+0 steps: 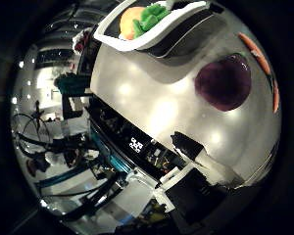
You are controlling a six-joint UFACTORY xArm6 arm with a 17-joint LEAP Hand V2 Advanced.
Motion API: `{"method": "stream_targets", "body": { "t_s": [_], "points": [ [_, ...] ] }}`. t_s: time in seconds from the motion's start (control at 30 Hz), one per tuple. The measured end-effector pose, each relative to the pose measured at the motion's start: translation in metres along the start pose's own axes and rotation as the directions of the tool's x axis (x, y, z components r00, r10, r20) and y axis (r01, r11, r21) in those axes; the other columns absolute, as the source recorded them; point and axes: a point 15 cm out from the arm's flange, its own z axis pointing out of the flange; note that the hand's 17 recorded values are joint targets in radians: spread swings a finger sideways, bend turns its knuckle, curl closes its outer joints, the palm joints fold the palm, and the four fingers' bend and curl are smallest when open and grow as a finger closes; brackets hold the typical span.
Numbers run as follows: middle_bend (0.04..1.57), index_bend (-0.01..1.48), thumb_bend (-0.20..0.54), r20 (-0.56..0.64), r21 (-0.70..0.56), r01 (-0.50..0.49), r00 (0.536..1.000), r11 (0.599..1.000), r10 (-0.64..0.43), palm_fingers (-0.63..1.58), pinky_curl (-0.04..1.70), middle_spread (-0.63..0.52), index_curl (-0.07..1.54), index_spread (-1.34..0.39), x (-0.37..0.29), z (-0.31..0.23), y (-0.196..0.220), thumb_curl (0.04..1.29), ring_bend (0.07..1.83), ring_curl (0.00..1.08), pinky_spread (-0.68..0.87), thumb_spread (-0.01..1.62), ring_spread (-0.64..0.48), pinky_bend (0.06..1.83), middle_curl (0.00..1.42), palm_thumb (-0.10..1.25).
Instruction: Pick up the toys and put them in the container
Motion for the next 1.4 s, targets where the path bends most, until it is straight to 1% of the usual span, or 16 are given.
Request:
{"method": "stream_targets", "body": {
  "t_s": [0.2, 0.43, 0.5, 0.7, 0.87, 1.1, 1.4],
  "points": [
    [0.19, 0.15, -0.027, -0.105, -0.015, 0.071, 0.992, 0.997, -0.072, 0.02, 0.33, 0.03, 0.25, -0.45, -0.001, 0.001, -0.016, 0.4, 0.26, 0.27, 0.41, 0.86, 0.16, 0.42, 0.31, 0.85],
    [0.19, 0.16, -0.027, -0.143, -0.019, 0.095, 0.985, 0.995, -0.097, 0.02, 0.32, 0.03, 0.26, -0.46, 0.009, 0.01, -0.026, 0.4, 0.26, 0.27, 0.4, 0.85, 0.16, 0.42, 0.31, 0.86],
    [0.19, 0.17, -0.029, -0.152, -0.019, 0.089, 0.984, 0.996, -0.091, 0.02, 0.32, 0.03, 0.26, -0.47, 0.019, 0.01, -0.031, 0.41, 0.25, 0.27, 0.4, 0.85, 0.16, 0.41, 0.31, 0.87],
    [0.19, 0.17, -0.029, -0.171, -0.047, 0.053, 0.983, 0.998, -0.06, 0.03, 0.32, 0.03, 0.27, -0.47, 0.056, 0.018, -0.027, 0.41, 0.24, 0.27, 0.4, 0.84, 0.16, 0.41, 0.31, 0.86],
    [0.18, 0.17, -0.029, -0.198, -0.068, 0.018, 0.98, 0.997, -0.031, 0.03, 0.31, 0.03, 0.28, -0.46, 0.093, 0.021, -0.017, 0.41, 0.23, 0.27, 0.4, 0.84, 0.16, 0.41, 0.3, 0.86],
    [0.18, 0.17, -0.03, -0.199, -0.1, -0.003, 0.98, 0.995, -0.017, 0.03, 0.31, 0.03, 0.28, -0.46, 0.11, 0.032, 0.001, 0.4, 0.23, 0.27, 0.41, 0.84, 0.17, 0.41, 0.3, 0.86],
    [0.19, 0.17, -0.03, -0.213, -0.101, -0.031, 0.977, 0.994, 0.008, 0.03, 0.31, 0.03, 0.28, -0.46, 0.128, 0.027, 0.017, 0.4, 0.23, 0.27, 0.41, 0.84, 0.17, 0.4, 0.3, 0.85]
  ]
}}
